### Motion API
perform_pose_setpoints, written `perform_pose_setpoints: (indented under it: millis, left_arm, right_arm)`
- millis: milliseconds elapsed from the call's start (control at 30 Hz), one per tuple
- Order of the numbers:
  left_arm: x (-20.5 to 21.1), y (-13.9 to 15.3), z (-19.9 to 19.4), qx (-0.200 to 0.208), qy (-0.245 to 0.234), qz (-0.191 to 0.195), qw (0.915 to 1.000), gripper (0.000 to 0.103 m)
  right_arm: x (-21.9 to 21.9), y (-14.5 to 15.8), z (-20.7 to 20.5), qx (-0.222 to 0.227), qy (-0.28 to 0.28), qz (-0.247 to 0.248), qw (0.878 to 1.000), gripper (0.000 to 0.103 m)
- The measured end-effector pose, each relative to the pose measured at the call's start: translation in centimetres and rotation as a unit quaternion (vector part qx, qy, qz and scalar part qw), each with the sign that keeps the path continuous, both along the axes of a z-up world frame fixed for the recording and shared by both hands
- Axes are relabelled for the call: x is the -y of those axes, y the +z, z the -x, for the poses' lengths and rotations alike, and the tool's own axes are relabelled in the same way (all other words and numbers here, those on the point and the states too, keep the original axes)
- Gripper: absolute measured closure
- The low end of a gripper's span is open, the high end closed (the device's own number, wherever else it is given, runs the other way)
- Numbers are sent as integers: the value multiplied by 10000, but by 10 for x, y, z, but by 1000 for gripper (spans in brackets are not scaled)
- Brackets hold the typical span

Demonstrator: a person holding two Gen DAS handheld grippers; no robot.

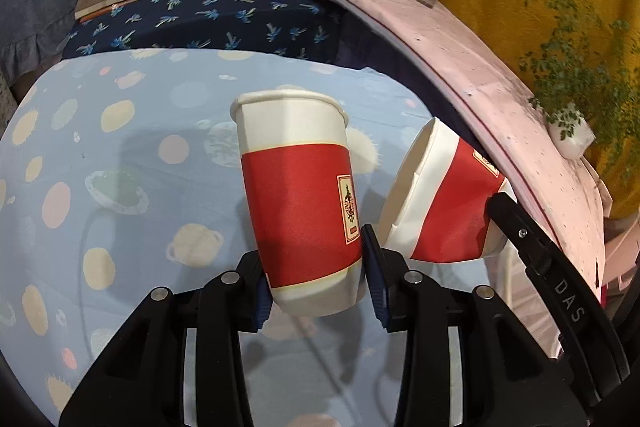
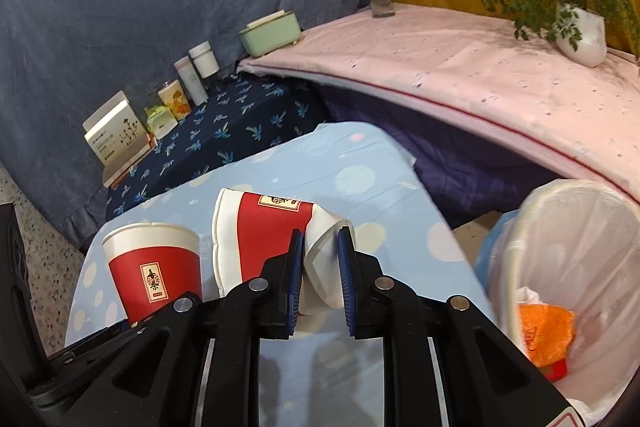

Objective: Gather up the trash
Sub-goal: 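Grasp the tall paper cup with the left tool while the right tool grasps the small cup, then carry both paper cups over the bin and open both tools to drop them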

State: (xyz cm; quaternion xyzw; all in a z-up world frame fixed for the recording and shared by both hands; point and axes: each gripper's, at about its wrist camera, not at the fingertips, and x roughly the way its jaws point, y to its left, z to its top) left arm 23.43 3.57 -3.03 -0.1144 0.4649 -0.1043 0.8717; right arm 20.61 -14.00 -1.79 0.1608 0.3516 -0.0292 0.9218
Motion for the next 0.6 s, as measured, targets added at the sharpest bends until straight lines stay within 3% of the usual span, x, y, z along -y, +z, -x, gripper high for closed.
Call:
perform_pose_setpoints:
  millis: [600]
  left_arm:
    - [132,37,78,284,-1266,-98,9915,66]
  right_arm:
    - [124,44,105,394,-1130,50,9928,87]
